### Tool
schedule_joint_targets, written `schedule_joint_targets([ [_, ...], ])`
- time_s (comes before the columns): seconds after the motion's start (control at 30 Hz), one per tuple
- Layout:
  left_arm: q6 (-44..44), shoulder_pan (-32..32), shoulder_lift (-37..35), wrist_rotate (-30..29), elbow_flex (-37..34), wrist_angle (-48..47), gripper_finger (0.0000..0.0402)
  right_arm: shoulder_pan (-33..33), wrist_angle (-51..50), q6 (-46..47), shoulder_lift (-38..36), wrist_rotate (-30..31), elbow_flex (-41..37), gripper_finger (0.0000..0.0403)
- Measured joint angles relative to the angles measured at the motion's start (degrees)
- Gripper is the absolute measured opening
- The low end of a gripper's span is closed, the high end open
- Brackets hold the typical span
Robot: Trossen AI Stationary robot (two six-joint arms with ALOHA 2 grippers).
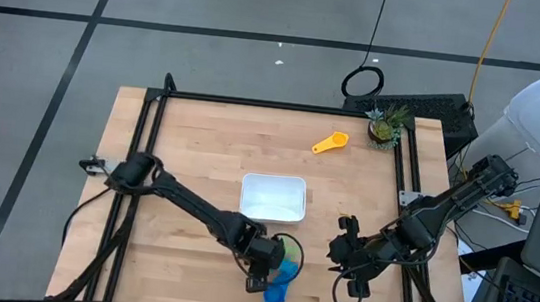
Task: Nest measuring cups in basket
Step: Stack the green measuring cup on top of the stacked measuring cups
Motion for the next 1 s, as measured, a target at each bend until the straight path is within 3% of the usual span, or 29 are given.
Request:
schedule_joint_targets([
  [0.17,0.4,0.6,-0.1,0.8,-0.1,-0.6,0.0130,0.0,-0.3,-0.2,0.0,0.0,0.0,0.0138],
  [0.4,2.1,0.9,-1.2,0.8,-0.1,-1.0,0.0032,0.0,-0.4,-0.7,0.0,0.1,0.0,0.0138],
  [0.57,2.4,1.0,-1.4,0.8,-0.1,-1.7,0.0032,0.0,-0.4,-0.8,0.0,0.1,0.0,0.0138],
  [0.8,2.4,1.0,-1.4,0.8,-0.2,-2.4,0.0113,0.0,-0.4,-0.8,0.0,0.1,0.0,0.0138],
  [0.9,2.4,1.0,-1.4,0.5,-0.2,-2.4,0.0102,0.0,-0.4,-0.8,0.0,0.1,0.0,0.0138],
  [1.0,3.0,1.0,-1.4,0.4,-0.1,-2.4,0.0059,0.0,-0.4,-0.8,0.0,0.1,0.0,0.0138],
])
